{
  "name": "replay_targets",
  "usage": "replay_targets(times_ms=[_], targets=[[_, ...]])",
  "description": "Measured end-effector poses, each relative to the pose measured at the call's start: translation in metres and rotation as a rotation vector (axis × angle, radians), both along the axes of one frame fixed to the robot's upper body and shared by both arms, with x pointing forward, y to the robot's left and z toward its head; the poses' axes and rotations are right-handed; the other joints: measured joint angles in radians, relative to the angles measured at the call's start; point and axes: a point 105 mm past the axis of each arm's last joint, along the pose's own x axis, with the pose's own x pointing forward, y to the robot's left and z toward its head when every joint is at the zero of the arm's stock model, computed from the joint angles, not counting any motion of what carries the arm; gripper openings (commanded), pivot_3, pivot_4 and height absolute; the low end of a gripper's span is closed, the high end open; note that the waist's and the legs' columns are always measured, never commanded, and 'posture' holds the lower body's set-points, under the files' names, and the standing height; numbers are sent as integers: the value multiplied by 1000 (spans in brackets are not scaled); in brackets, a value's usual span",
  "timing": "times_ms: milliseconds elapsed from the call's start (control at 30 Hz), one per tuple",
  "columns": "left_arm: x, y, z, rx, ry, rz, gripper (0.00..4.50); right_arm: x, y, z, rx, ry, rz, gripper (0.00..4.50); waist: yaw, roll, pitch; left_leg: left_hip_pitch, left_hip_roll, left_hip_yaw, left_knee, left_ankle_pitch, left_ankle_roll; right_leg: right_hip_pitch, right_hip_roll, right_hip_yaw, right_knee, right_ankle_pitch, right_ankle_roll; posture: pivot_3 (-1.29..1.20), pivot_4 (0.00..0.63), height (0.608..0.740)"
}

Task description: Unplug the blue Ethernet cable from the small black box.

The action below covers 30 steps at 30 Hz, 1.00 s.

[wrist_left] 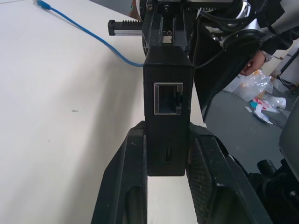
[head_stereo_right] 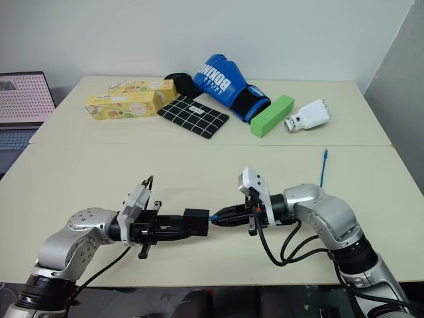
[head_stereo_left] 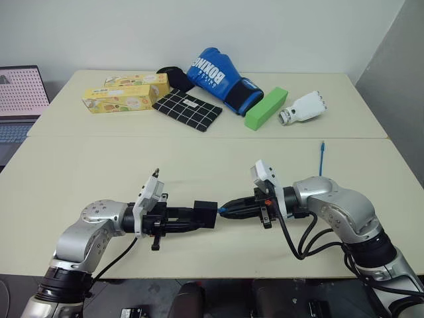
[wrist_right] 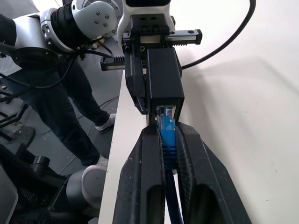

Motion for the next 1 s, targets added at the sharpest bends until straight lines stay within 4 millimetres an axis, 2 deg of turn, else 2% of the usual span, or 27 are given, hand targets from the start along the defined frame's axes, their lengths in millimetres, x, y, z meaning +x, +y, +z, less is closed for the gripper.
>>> replay_targets(times_ms=[267,367,400,467,500,600,667,700,767,900,1000], targets=[[-1,15,-7,12,16,97,792,6,-11,-3,-39,4,-30,52,0,0,0,0,0,0,0,0,0,0,0,0,0,0,0,0,150,740],[0,25,-9,20,19,164,792,19,-18,-8,-54,-16,-101,51,0,0,0,0,0,0,0,0,0,0,0,0,0,0,0,0,150,740],[0,27,-10,20,21,180,792,26,-19,-11,-56,-28,-139,51,0,0,0,0,0,0,0,0,0,0,0,0,0,0,0,0,150,740],[3,31,-11,15,27,239,792,57,-22,-20,-51,-97,-305,51,-2,-1,0,1,1,1,0,0,0,0,0,1,0,0,0,0,150,740],[4,31,-10,7,21,263,792,80,-27,-28,-66,-150,-430,51,-2,0,0,1,0,1,0,0,0,0,0,1,1,0,0,0,150,740],[6,29,-8,3,8,295,792,117,-44,-43,-123,-250,-650,51,0,0,0,0,0,3,0,0,0,-1,0,2,1,0,0,0,150,740],[8,28,-9,7,13,317,792,131,-51,-47,-140,-290,-739,751,0,0,0,-1,0,3,0,0,0,-2,0,2,1,0,0,0,150,740],[9,28,-9,10,11,331,792,135,-54,-48,-144,-298,-762,853,0,0,0,-2,1,3,0,0,0,-2,0,2,1,0,0,0,150,740],[11,28,-9,19,6,362,792,138,-56,-48,-145,-306,-772,1330,0,0,0,-2,1,3,0,0,0,-2,-1,2,1,0,0,0,150,740],[21,28,-9,22,8,442,792,135,-55,-48,-153,-307,-736,2218,0,0,0,-2,1,2,0,0,0,-2,-1,2,1,0,0,0,150,740],[34,28,-5,1,-37,517,792,123,-56,-38,-154,-341,-650,3005,2,1,1,-3,1,1,0,0,0,-3,-1,1,1,0,0,0,150,740]])
